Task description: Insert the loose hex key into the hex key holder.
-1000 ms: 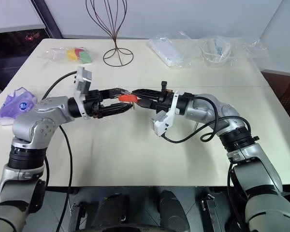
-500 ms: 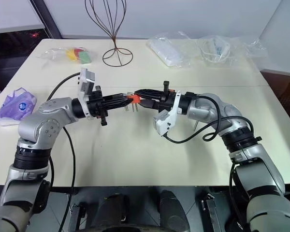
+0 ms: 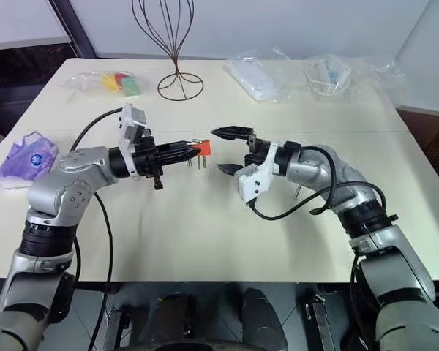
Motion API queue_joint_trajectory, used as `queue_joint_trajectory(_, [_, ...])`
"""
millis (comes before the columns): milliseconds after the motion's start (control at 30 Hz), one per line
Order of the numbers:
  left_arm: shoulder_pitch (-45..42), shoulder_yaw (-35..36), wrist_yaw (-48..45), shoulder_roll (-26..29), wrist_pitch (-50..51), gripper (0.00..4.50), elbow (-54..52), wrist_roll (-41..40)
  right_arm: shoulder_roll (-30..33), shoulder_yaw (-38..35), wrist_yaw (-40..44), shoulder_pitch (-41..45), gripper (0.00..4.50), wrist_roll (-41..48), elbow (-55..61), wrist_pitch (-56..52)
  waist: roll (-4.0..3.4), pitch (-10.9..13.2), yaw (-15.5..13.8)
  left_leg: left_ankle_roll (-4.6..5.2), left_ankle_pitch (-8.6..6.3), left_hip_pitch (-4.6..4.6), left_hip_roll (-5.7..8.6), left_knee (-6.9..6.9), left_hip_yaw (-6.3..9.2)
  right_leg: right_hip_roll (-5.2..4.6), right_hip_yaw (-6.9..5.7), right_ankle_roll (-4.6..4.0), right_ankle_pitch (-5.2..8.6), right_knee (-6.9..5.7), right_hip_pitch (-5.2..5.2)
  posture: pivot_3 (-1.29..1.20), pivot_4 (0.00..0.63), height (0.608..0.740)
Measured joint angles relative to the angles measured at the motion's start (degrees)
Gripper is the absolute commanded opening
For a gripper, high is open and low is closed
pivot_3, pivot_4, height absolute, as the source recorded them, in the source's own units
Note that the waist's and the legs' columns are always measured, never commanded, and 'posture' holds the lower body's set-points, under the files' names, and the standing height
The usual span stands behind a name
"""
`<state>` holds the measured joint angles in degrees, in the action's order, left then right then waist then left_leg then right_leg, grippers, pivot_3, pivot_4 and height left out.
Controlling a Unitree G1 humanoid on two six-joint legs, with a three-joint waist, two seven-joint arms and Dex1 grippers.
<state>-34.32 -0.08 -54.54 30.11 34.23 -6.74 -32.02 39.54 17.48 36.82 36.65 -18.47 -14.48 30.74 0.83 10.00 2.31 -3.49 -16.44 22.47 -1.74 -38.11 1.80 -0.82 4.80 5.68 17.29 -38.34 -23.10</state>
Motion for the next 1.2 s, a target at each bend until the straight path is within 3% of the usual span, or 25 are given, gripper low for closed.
queue_joint_trajectory(100, [0.72,0.18,1.3,-0.15,-0.19,0.0,-0.65,0.19,-0.44,-4.76,4.14,-5.59,4.45,7.3,5.05,-20.32,0.0,0.0,-0.05,0.0,0.0,0.0,-0.02,-0.01,0.02,0.0,0.0,0.0,0.0,-0.03,-0.01,0.0,0.15,0.74])
queue_joint_trajectory(300, [2.89,0.68,3.38,-0.38,-0.2,0.0,-2.83,0.18,-5.75,-19.86,2.16,-12.16,4.45,25.68,33.51,-84.49,-0.03,-0.02,0.04,0.01,0.0,-0.04,-0.04,0.01,0.22,0.05,0.0,-0.01,0.01,-0.25,-0.07,0.0,0.15,0.74])
queue_joint_trajectory(367, [3.12,0.76,3.55,-0.39,-0.21,0.0,-3.08,0.18,-8.16,-22.72,0.27,-11.5,4.45,28.6,38.82,-99.78,-0.04,-0.02,0.05,0.01,0.0,-0.05,-0.02,0.0,0.17,0.09,0.0,-0.02,0.01,-0.25,-0.06,0.0,0.15,0.74])
queue_joint_trajectory(500, [3.24,0.85,3.69,-0.56,-0.27,0.0,-3.13,0.17,-14.92,-28.11,-6.53,-5.41,4.45,29.12,39.81,-119.49,-0.05,-0.02,0.12,0.01,0.0,-0.04,0.03,0.0,0.07,0.12,0.01,-0.02,0.01,-0.24,-0.08,0.0,0.15,0.74])
queue_joint_trajectory(900, [3.31,0.84,3.83,-0.89,-0.29,0.0,-3.13,0.18,-17.5,-32.43,-27.25,0.78,4.45,32.59,27.44,-122.85,-0.04,-0.02,0.24,0.01,0.0,0.07,0.03,0.09,0.06,0.1,0.0,-0.01,0.01,0.0,-0.09,0.0,0.15,0.74])
queue_joint_trajectory(1200, [4.44,0.86,4.25,-0.72,-0.28,0.0,-3.58,0.19,-18.06,-34.35,-39.98,3.23,4.45,45.91,22.86,-122.85,-0.05,-0.02,0.23,0.02,-0.01,0.08,0.02,0.11,0.06,0.11,0.01,-0.01,0.01,0.01,-0.1,0.0,0.15,0.74])
